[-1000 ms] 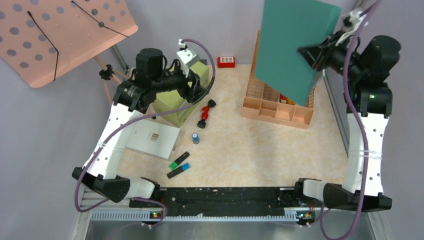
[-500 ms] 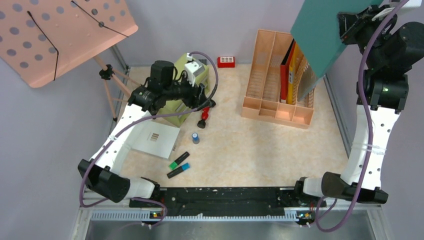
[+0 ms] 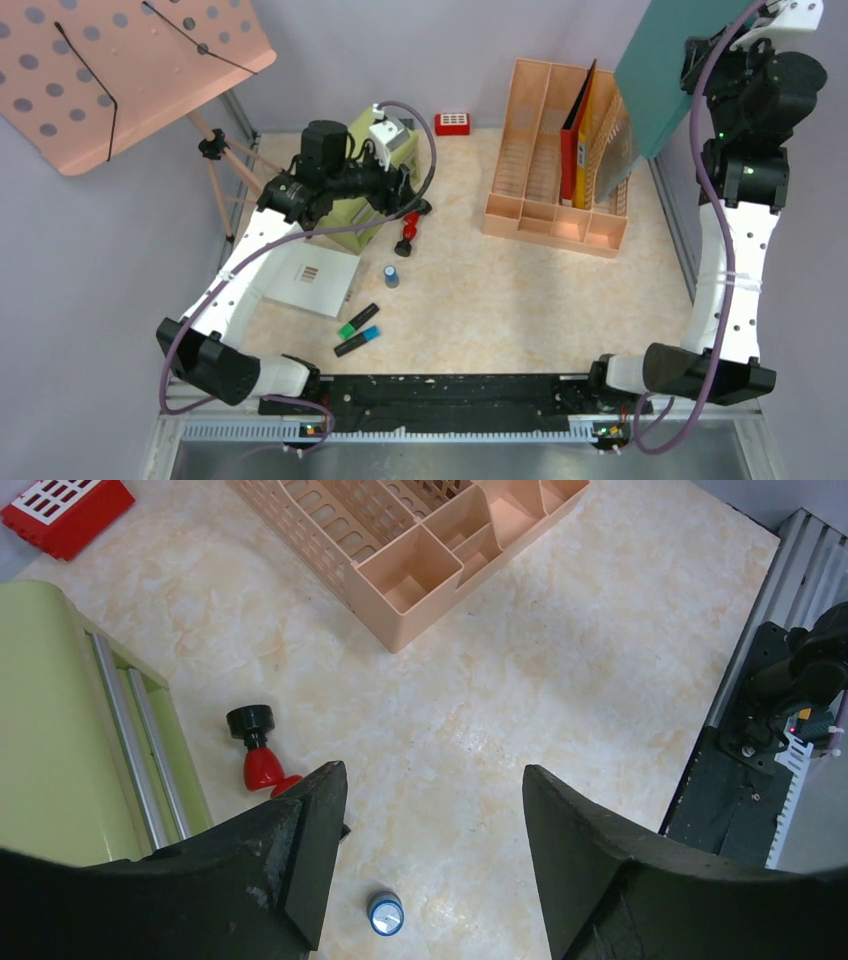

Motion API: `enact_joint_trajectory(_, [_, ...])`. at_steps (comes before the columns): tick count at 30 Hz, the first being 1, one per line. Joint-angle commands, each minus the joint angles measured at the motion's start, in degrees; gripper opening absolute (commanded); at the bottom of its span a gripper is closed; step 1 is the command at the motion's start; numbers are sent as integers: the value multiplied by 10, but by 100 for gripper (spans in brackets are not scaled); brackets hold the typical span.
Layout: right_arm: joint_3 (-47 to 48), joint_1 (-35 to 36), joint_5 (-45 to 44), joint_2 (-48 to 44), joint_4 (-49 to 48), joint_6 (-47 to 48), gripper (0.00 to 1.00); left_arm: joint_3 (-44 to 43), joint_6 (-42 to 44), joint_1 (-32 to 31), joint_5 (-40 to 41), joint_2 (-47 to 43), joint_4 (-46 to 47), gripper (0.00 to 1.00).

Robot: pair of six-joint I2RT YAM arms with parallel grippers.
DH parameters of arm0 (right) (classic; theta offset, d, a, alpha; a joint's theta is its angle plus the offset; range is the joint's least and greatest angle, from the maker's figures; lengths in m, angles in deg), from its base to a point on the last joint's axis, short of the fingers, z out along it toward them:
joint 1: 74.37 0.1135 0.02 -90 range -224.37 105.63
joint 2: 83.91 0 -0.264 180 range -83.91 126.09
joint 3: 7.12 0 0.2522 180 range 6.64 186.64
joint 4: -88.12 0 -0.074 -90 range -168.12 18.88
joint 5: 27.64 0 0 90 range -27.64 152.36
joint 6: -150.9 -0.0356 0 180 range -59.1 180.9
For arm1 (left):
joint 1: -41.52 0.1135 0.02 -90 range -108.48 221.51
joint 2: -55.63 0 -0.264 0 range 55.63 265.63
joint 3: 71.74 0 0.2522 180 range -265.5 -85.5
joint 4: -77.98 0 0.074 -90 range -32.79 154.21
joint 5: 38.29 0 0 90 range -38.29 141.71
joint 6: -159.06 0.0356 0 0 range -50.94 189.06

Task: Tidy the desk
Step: Place the folder in the storage box.

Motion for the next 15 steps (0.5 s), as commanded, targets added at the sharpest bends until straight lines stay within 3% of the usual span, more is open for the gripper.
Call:
enact_joint_trajectory(1, [-38, 4, -34, -13, -90, 22, 0, 1, -8, 3, -9, -11, 31, 70])
enact_joint_trajectory(7, [-101, 64, -92, -5, -146, 81, 0, -9, -15, 3, -14, 3, 32, 70])
enact_joint_trajectory(15, [-188, 77, -123, 13, -245, 93, 0, -10, -20, 3, -10, 15, 32, 70])
